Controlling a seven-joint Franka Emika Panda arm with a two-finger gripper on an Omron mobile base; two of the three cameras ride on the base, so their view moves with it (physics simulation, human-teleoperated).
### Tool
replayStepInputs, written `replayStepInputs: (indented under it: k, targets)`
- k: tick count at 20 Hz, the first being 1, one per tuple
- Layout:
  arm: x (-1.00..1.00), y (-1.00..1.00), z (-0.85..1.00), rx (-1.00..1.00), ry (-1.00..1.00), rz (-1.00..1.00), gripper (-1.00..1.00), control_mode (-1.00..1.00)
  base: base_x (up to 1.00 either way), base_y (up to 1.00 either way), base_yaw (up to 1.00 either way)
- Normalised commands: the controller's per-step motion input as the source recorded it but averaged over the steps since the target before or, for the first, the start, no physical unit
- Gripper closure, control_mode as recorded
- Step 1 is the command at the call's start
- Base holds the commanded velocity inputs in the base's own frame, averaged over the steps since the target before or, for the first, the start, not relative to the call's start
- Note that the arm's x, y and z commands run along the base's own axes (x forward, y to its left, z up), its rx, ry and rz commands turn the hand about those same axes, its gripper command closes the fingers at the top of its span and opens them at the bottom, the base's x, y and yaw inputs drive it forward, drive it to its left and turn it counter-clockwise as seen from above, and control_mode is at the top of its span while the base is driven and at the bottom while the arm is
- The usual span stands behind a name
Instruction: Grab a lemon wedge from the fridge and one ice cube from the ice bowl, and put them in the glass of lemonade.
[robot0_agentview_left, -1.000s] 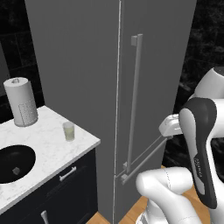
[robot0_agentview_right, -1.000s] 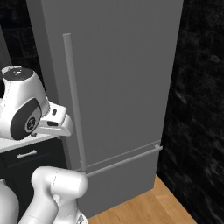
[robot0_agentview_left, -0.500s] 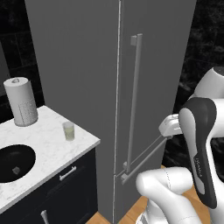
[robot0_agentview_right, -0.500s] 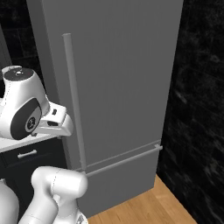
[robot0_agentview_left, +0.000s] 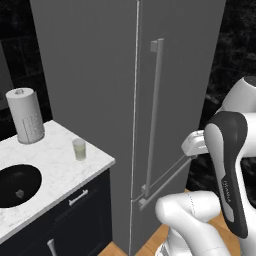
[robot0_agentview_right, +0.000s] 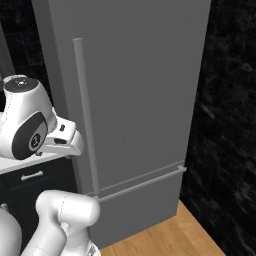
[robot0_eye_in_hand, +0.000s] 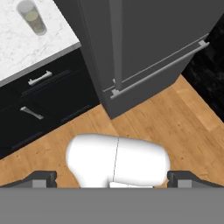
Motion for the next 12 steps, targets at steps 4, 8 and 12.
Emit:
replayStepInputs:
  k: [4,8,12]
  targets:
    - [0.0,0.0,0.0,0.0,0.0,0.0,-1.0,1.0,0.03,0.0,0.03]
    - [0.0,0.0,0.0,0.0,0.0,0.0,-1.0,1.0,0.0,0.01,0.0]
    - [0.0,0.0,0.0,0.0,0.0,0.0,-1.0,1.0,0.02,0.0,0.0]
